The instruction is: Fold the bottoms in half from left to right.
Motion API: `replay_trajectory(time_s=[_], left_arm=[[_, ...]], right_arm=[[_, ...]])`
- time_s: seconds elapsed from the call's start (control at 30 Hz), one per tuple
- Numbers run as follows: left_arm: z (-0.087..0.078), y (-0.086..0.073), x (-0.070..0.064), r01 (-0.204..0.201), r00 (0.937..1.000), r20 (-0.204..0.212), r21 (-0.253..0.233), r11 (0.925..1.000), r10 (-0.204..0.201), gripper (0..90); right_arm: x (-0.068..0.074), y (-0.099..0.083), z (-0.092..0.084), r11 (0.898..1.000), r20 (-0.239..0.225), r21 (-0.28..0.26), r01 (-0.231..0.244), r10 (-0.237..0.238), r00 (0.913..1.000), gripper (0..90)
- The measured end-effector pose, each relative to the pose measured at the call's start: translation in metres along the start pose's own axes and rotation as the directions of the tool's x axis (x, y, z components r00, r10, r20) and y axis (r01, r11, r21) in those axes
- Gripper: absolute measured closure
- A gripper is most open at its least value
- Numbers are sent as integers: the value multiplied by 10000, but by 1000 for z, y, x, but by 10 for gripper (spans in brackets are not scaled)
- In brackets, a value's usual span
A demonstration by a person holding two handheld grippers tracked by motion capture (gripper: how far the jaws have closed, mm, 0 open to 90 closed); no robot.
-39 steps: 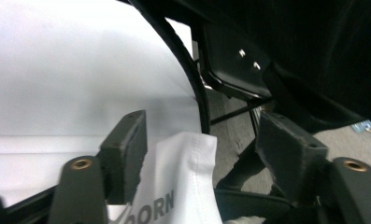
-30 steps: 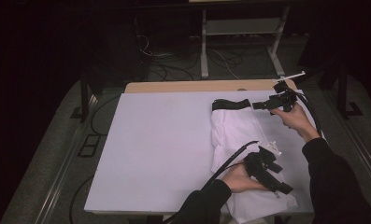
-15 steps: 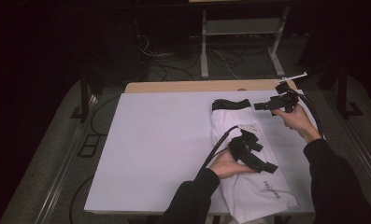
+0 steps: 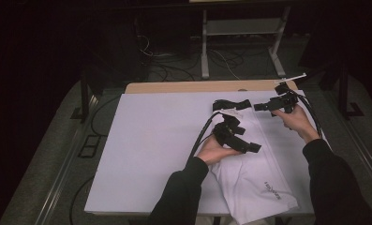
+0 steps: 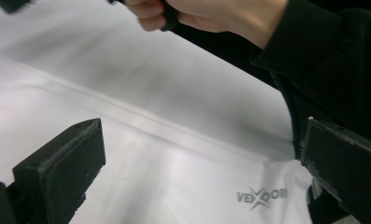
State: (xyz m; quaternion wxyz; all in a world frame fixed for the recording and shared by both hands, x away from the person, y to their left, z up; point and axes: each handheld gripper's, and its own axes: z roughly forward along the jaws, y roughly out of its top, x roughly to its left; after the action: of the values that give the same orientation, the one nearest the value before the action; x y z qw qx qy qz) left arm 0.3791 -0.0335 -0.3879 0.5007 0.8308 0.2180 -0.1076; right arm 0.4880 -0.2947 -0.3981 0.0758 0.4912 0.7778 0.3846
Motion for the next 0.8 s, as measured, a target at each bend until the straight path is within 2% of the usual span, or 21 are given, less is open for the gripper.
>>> replay_trajectory(time_s=[0.4,0.6,0.8], left_arm=[[-20,8,27,318,9965,-770,-262,9992,-337,0],[-30,9,44,602,9914,-1134,-475,9971,-652,0],[-36,10,65,960,9826,-1546,-513,9941,-1029,0]], right_arm=[[1,2,5,10000,-118,17,-30,30,9999,0],[2,3,8,10000,-161,42,-36,37,9999,0],[-1,2,15,9997,-182,146,-182,184,9997,0]])
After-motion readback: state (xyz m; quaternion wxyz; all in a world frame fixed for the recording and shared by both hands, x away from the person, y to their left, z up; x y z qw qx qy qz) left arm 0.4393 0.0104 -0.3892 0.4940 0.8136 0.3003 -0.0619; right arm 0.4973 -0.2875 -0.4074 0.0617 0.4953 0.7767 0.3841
